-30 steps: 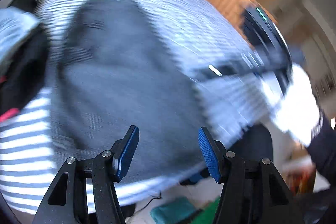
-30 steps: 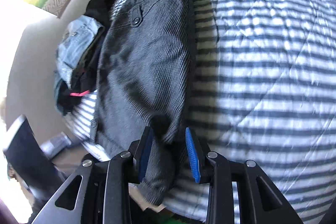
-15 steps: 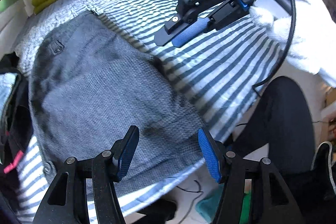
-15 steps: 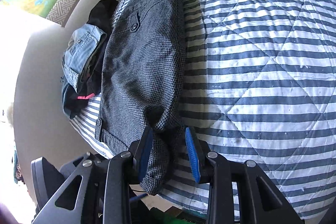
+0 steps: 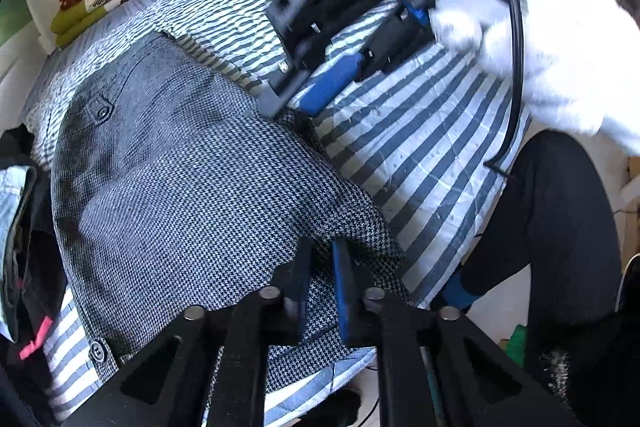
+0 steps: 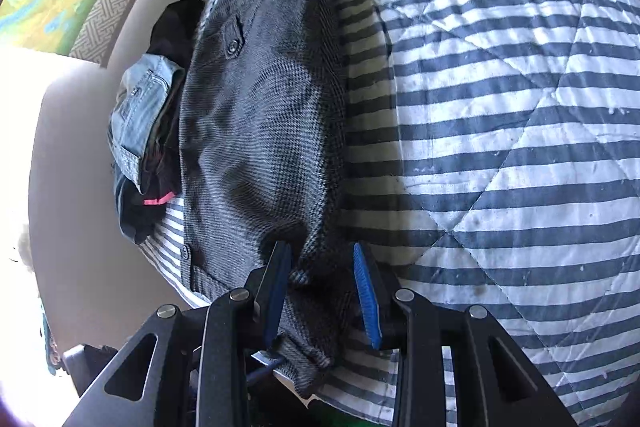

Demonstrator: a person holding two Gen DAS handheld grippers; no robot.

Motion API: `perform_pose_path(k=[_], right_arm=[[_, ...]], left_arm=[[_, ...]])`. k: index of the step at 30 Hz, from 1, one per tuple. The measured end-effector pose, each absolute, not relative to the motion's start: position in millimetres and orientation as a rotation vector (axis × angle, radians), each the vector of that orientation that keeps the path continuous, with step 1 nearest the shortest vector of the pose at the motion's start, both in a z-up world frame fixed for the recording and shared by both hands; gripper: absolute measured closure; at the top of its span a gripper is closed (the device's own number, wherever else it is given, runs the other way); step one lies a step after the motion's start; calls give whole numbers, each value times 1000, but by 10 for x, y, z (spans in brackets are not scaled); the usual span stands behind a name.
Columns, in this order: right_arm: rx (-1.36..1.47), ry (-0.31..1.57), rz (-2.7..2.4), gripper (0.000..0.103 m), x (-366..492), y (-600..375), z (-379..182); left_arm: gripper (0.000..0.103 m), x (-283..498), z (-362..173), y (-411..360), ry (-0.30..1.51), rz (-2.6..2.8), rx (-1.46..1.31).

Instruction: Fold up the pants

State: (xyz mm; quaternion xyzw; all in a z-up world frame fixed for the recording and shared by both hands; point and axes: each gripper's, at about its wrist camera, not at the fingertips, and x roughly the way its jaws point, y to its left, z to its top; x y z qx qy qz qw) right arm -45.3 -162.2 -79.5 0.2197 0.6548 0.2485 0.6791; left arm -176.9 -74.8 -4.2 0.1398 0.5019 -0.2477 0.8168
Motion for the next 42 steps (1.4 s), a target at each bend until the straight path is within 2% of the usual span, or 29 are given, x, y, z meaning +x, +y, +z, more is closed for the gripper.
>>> perform_pose_path(k=[3, 5, 8, 12, 13, 15, 19, 22, 24, 27, 31, 37, 42], right_arm=[[480, 1476, 563, 75, -457, -1575, -837], [484, 1476, 575, 86, -453, -1556, -852], [486, 1466, 570, 89, -431, -1567, -852], [474, 1465, 546, 90, -404, -1671, -890], [493, 1479, 541, 90, -412, -1706, -934], [489, 1481, 517, 90, -432, -1750, -967], [516, 1452, 551, 85, -479, -1811, -817], [493, 1437, 545, 75, -496, -1827, -702], [452, 1433, 539, 75, -547, -1780, -619], [426, 1436, 615, 75, -708, -1689, -532], [275, 1413, 720, 75, -1245, -1571, -457], [-60, 1278, 804, 75, -1904, -1092, -543], [-326, 1152, 783, 75, -2199, -822, -703]], left_arm=[[95, -1795, 71, -625, 1072, -538, 237], [96, -1857, 138, -552, 1073, -541, 228], [96, -1943, 210, -448, 1090, -556, 176], [97, -2099, 86, -498, 1129, -591, 244], [101, -2100, 8, -506, 1147, -593, 260], [103, -2106, -145, -496, 1225, -646, 234], [103, -2087, -19, -336, 1213, -630, 167], [94, -2005, 172, -202, 1167, -638, 53], [84, -2005, 245, -251, 1131, -658, 58], [80, -1909, 245, -250, 1126, -668, 66], [80, -1517, 186, 133, 1161, -545, -52], [80, -815, -100, 409, 1290, -479, -183], [80, -634, -284, 496, 1346, -441, -191]])
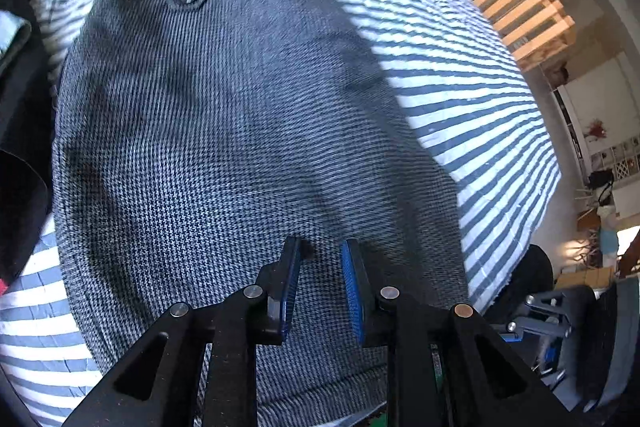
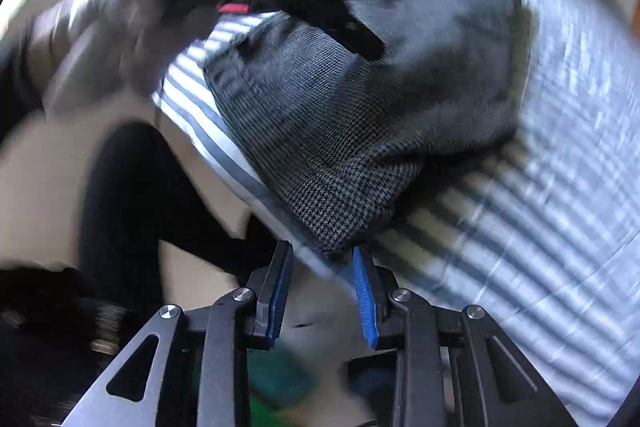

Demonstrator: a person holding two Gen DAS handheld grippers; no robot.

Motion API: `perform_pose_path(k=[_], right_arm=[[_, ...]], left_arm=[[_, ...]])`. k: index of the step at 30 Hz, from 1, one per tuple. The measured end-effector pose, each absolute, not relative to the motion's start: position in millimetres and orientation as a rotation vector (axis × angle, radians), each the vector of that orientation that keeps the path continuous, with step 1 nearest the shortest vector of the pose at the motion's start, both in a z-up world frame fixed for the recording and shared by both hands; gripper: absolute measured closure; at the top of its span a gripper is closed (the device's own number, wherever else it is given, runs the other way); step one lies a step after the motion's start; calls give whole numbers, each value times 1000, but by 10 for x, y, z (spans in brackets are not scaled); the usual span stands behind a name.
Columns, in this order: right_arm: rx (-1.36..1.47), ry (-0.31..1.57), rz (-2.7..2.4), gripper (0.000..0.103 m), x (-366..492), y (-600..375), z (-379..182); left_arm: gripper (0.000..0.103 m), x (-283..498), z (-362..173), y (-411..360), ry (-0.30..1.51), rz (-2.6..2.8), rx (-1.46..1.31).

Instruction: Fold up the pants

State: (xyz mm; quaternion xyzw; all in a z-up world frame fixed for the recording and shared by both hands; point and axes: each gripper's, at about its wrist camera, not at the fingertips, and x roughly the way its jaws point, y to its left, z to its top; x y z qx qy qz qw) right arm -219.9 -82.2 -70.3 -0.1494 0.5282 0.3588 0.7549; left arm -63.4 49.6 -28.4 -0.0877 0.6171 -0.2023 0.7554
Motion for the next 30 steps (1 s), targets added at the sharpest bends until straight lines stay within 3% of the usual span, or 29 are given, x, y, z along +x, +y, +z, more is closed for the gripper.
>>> perform_pose_path(k=[5, 14, 23, 24, 25, 27, 30], right_arm=[[-353, 1040, 687, 76, -2142, -844, -694], [-206, 1054, 755, 76, -2078, -1003, -519], [-272, 1037, 733, 76, -2034, -842, -652], [-257, 1034, 736, 78, -2012, -820, -634], [-235, 1038, 743, 87, -1993, -818, -621], [-131, 1097, 772, 92, -1898, -864, -613], [343, 1279, 904, 97, -1675, -1184, -647]], left_arm=[[80, -631, -374, 553, 1359, -438, -208], [80, -585, -467, 612, 1377, -453, -231], [80, -553, -508, 677, 1378, -452, -265], [80, -555, -510, 693, 1378, -451, -265], [80, -572, -503, 736, 1378, -450, -267], [80, -572, -511, 753, 1379, -448, -270], [80, -570, -545, 784, 1380, -453, -274]])
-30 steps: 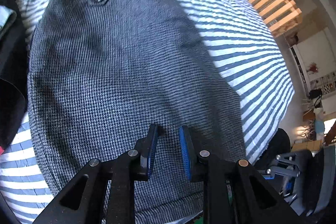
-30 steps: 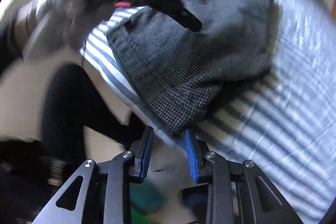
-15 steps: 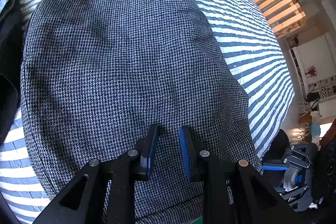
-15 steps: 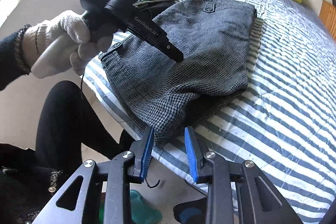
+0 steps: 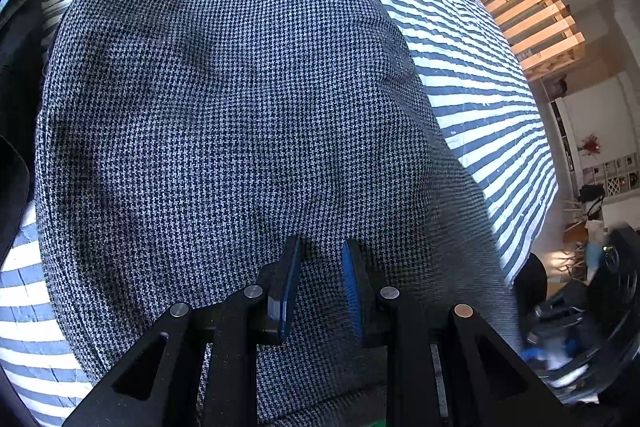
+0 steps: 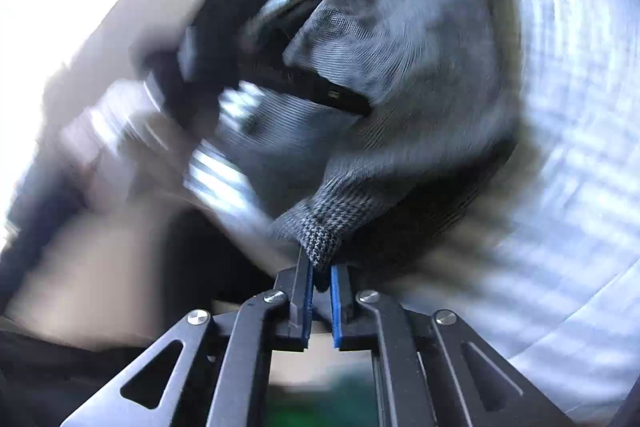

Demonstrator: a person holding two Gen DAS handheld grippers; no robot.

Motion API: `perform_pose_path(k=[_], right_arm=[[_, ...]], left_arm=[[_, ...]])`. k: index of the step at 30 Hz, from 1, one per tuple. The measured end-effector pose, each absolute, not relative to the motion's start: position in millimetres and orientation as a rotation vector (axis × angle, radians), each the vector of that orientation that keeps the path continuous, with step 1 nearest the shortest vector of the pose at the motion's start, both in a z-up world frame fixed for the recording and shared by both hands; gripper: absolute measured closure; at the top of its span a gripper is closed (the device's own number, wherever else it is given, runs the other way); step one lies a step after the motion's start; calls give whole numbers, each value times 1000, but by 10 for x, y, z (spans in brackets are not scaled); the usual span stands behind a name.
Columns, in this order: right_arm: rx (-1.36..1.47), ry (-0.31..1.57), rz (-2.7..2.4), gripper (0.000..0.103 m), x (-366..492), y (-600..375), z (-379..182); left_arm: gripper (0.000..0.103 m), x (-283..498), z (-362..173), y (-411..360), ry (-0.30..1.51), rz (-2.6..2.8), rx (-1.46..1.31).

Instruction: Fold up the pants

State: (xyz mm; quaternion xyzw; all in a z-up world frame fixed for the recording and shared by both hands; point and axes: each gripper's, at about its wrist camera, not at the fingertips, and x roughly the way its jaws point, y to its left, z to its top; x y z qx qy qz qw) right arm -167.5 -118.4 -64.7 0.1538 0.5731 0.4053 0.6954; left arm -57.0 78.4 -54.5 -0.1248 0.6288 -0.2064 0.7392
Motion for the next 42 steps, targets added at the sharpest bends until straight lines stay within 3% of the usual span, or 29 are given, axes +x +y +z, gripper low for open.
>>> perform_pose_path(k=[1, 3, 10, 14, 18, 21, 26, 28, 30, 33, 35, 39, 41, 42], right_arm=[[566, 1315, 944, 98, -1616, -1340, -677], [695, 1330, 944, 98, -1603, -1449, -750], [282, 1479, 844, 96, -1851, -1180, -1027], [248, 1319, 880, 95, -1789, -1307, -546], [147, 1123, 719, 95, -1482, -1264, -116], [122, 1081, 696, 95, -1252, -1079, 26], [-11, 1144, 577, 95, -867, -619, -294], [-7, 1197, 572, 95, -774, -602, -453], [-29, 1233, 569, 95, -734, -525, -576], [-45, 1262, 559, 95, -725, -470, -700], [-68, 1311, 567, 94, -740, -425, -800], [-69, 1336, 605, 94, -708, -430, -807], [-9, 1330, 620, 94, -678, -556, -689], [12, 1306, 618, 93, -664, -626, -621]], left_arm=[[80, -576, -551, 778, 1378, -456, -276], [80, -582, -565, 792, 1376, -461, -282], [80, -780, -343, 923, 1307, -461, -261], [80, -1156, -191, 810, 1249, -553, -248], [80, -1462, -483, 656, 1324, -532, -141], [80, -1538, -432, 740, 1317, -524, -163], [77, -1349, 70, 923, 1145, -416, -76], [67, -1154, 92, 1059, 1143, -388, -130], [64, -951, -16, 1221, 1164, -353, -166], [64, -757, -245, 1442, 1208, -281, -194], [74, -696, -495, 1681, 1273, -222, -229], [76, -734, -368, 1960, 1248, -240, -341], [69, -730, -211, 1946, 1213, -225, -280], [58, -710, -119, 1976, 1188, -232, -277]])
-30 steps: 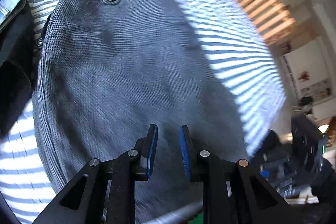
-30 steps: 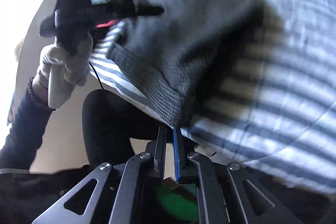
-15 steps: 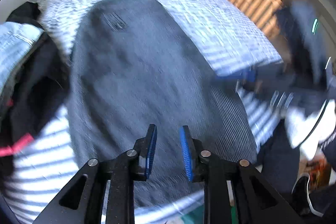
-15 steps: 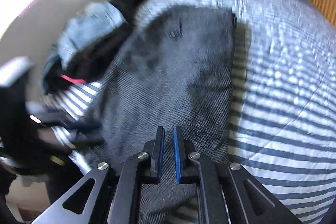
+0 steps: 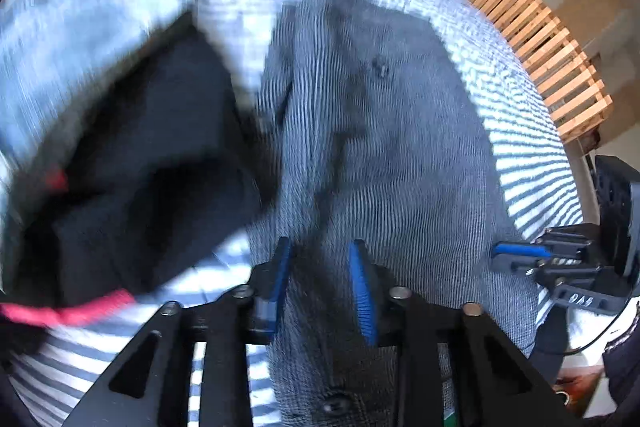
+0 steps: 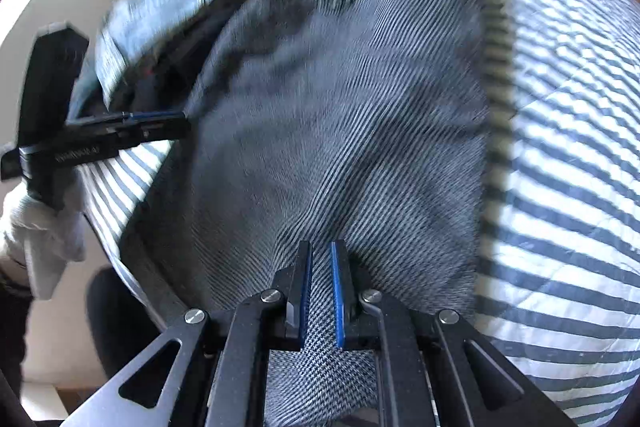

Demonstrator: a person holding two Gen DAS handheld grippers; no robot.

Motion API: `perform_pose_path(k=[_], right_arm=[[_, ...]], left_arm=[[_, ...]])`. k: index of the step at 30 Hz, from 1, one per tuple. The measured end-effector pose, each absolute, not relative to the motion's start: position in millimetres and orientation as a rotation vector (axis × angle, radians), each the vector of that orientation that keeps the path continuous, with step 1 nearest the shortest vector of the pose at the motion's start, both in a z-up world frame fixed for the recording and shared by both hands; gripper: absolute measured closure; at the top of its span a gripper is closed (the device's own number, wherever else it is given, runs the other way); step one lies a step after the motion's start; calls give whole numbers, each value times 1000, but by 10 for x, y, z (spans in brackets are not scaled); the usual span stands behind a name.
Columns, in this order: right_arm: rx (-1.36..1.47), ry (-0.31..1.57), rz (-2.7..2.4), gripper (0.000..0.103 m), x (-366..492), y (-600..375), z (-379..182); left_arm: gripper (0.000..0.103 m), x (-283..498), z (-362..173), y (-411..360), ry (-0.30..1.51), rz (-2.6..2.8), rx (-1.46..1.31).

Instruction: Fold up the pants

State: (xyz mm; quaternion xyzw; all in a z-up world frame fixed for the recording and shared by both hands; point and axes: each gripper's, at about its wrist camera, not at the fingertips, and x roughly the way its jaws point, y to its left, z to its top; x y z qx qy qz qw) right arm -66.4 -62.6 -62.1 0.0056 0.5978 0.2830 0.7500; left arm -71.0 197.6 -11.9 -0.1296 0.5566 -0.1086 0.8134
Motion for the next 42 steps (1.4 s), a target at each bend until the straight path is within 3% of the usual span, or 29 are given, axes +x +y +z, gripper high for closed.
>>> perform_pose_path(k=[1, 5, 6, 9, 20, 25, 32, 33, 35, 36, 37, 38, 39, 42], right_arm=[[20, 1278, 608, 87, -649, -720, -547], [32, 1173, 522, 58, -501, -1051, -362], [32, 1176, 508, 56, -451, -1105, -369], [87, 1219, 486, 54, -223, -1193, -456], [194, 1348, 525, 53, 54, -1006, -885], [239, 1362, 542, 53, 113, -1036, -949], [308, 1359, 598, 52, 140, -1177, -1008], [300, 1351, 602, 52, 135, -1164, -998], [280, 1349, 637, 52, 115, -1082, -988], [265, 1346, 642, 54, 99, -1052, -980], [243, 1341, 649, 64, 74, -1031, -972], [230, 1342, 661, 86, 56, -1007, -965], [252, 1353, 683, 95, 52, -1008, -970], [336, 1336, 704, 98, 50, -1089, -917]], left_arm=[[49, -666, -72, 2002, 1176, -237, -285], [38, -318, 61, 2030, 1167, -226, -302], [34, -249, 48, 2012, 1184, -223, -299], [28, -21, -77, 1912, 1230, -206, -241], [28, 342, -415, 2044, 1301, -188, -157], [20, 392, -497, 1883, 1339, -233, -83], [20, 207, -567, 1791, 1355, -341, -180], [20, 206, -581, 1805, 1349, -340, -195], [32, 189, -558, 1819, 1338, -330, -210], [44, 178, -560, 1845, 1336, -322, -229], [53, 150, -556, 1887, 1328, -324, -256], [58, 117, -541, 1941, 1314, -327, -293], [67, 88, -535, 1972, 1306, -331, -319], [79, -7, -458, 2106, 1258, -343, -421]])
